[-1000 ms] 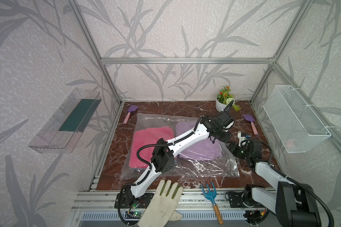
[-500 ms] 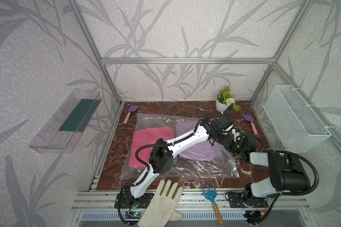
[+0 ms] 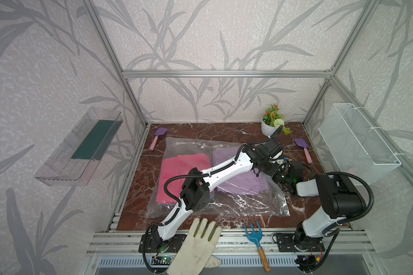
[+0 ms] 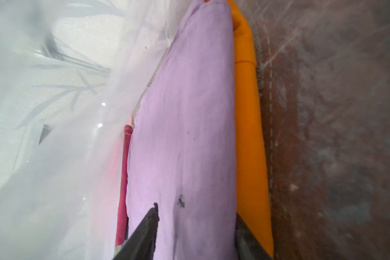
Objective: Take the trousers out of the vacuum bag
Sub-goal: Take out the trousers from the vacuum bag.
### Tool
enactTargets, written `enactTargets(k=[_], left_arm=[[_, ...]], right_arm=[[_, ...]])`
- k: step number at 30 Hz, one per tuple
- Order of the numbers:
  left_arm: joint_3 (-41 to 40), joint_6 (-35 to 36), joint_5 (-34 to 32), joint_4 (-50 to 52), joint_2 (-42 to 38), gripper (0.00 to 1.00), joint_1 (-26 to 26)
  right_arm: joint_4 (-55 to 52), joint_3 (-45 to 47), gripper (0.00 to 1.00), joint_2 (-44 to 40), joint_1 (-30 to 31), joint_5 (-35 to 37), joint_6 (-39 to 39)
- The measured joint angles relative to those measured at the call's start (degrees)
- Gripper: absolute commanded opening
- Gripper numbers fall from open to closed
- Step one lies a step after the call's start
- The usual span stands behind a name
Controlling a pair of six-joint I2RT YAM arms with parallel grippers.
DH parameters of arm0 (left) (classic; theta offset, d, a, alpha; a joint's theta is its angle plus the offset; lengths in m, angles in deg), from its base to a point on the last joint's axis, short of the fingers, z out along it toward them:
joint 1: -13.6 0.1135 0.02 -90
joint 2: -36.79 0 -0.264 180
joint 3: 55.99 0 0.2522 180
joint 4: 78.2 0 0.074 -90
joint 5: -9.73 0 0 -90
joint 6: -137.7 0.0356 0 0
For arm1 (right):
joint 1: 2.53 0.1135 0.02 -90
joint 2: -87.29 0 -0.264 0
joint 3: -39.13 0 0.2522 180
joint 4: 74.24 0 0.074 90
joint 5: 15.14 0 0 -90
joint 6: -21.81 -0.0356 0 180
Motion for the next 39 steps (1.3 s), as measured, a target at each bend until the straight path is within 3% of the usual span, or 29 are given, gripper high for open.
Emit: enactTargets(k=[6, 16, 22, 25, 30, 34, 39], left_arm=[[0.0, 0.0, 0.0, 0.0, 0.0, 0.0, 0.0], [0.0, 0.0, 0.1, -0.2, -1.2, 0.0, 0.0], [-0.3, -0.1, 0.0, -0.3, -1.2, 0.0, 0.0], [-0.7, -0.1, 0.0, -0.5, -1.2, 0.0, 0.0], [-1.2, -0.1, 0.0, -0.8, -1.2, 0.0, 0.0], [-1.2, -0.1, 0.0, -0.8, -1.2, 0.0, 0.0], [-1.2, -0.1, 0.1, -1.0, -1.3, 0.0, -0.1]], right_arm=[[-1.6, -0.2, 0.47, -1.9, 1.1, 1.0, 0.7], [-16.0, -1.4, 0.46, -11.7, 2.5, 5.7, 6.7], [-15.9, -1.6, 0.45, -10.2, 3.5, 6.0, 7.3], [-12.9, -1.5, 0.38, -7.6, 4.7, 5.7, 5.8], [-8.3, -1.5, 0.15, -4.5, 5.2, 5.1, 3.8], [-7.7, -1.5, 0.06, -4.6, 5.3, 5.1, 3.6], [-12.2, -1.5, 0.04, -8.1, 5.3, 6.4, 5.0]])
